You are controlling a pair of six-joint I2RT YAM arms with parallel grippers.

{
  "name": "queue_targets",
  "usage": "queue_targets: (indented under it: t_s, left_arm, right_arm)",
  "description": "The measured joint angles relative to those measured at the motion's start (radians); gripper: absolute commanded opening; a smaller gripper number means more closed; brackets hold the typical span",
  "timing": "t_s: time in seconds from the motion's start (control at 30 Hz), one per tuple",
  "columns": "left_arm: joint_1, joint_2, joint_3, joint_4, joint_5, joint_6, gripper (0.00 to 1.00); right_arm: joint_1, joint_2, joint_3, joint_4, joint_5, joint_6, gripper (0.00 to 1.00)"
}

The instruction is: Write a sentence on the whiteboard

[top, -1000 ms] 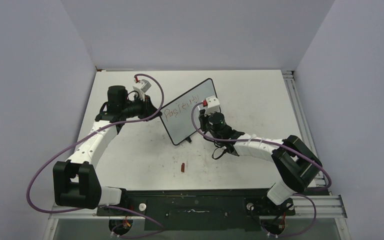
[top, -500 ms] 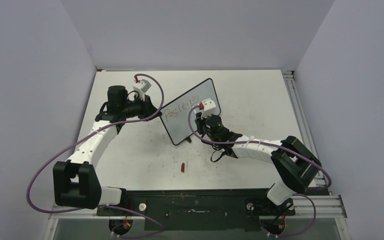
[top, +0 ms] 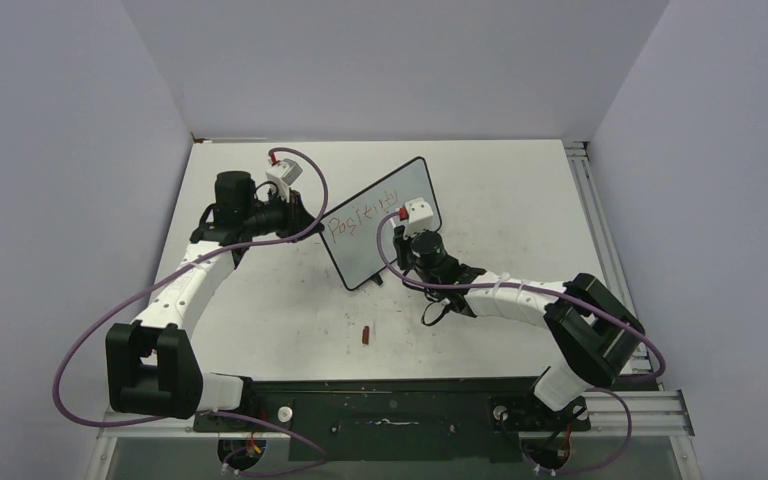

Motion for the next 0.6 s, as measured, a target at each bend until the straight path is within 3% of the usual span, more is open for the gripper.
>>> queue_targets:
  t_s: [0.6]
  left_arm:
    - [0.0,-0.01,0.0,0.0,-0.001,0.0,0.0]
  right_arm:
    - [-0.016,-0.234,-0.035,-0.111,0.067,-0.013,0.05]
